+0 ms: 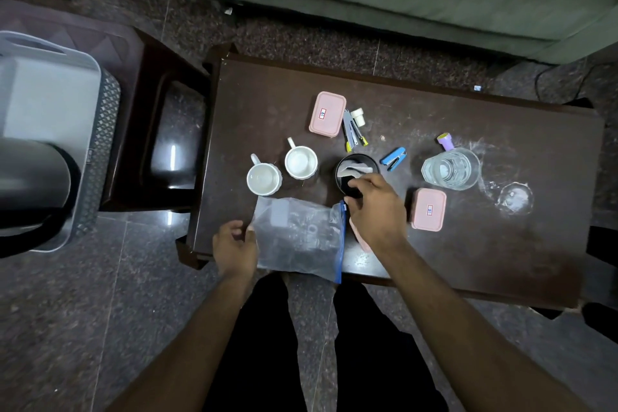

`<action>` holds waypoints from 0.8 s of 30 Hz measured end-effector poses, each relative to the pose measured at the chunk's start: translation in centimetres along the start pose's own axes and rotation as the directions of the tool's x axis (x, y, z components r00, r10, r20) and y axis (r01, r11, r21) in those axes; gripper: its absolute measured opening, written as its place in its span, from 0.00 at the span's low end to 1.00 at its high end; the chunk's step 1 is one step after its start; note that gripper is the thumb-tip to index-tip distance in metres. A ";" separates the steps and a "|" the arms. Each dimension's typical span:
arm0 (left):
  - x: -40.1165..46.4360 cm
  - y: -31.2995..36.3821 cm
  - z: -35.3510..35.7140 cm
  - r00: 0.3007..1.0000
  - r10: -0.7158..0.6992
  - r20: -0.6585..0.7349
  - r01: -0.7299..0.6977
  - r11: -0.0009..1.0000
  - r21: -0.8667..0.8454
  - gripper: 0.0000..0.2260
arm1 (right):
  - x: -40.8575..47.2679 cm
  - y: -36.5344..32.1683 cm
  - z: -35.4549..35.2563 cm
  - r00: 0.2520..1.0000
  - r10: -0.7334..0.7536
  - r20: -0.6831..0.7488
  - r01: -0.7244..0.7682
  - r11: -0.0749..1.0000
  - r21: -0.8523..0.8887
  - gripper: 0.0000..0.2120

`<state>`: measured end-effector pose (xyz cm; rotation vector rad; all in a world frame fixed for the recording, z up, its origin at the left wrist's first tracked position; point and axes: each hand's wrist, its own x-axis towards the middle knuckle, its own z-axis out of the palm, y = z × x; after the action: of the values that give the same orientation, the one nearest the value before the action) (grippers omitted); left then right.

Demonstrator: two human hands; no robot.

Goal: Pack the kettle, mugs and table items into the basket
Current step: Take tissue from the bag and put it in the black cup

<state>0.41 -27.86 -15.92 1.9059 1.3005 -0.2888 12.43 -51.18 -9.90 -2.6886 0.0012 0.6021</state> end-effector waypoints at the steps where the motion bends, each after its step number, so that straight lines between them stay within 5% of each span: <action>1: 0.2 -0.2 0.1 1.000 -0.007 0.011 0.007 1.000 0.004 0.14 | 0.3 0.1 0.2 1.000 -0.021 0.007 0.021 1.000 -0.006 0.16; 8: 1.1 -0.7 0.9 0.987 -0.039 0.158 0.027 0.997 0.079 0.22 | -1.1 0.2 0.3 0.997 -0.003 -0.073 0.015 0.987 0.160 0.17; 12: 0.5 0.1 0.7 0.964 -0.056 0.262 0.044 0.998 0.051 0.16 | -4.3 0.7 0.0 0.994 -0.017 -0.111 0.045 0.966 0.253 0.11; 18: -3.2 2.7 -2.7 0.893 0.134 0.430 -0.042 0.975 -0.218 0.13 | -5.3 0.9 -2.7 0.993 -0.099 0.061 0.064 0.903 0.424 0.15; 24: -5.5 8.1 -7.2 0.728 0.351 0.588 -0.224 0.933 -0.280 0.17 | -4.2 -0.9 -8.4 0.964 -0.190 0.187 0.063 0.845 0.531 0.20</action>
<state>3.24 -27.76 -4.03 1.6032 0.5410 -0.5639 12.16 -53.81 -0.87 -2.0613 -0.0682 0.7488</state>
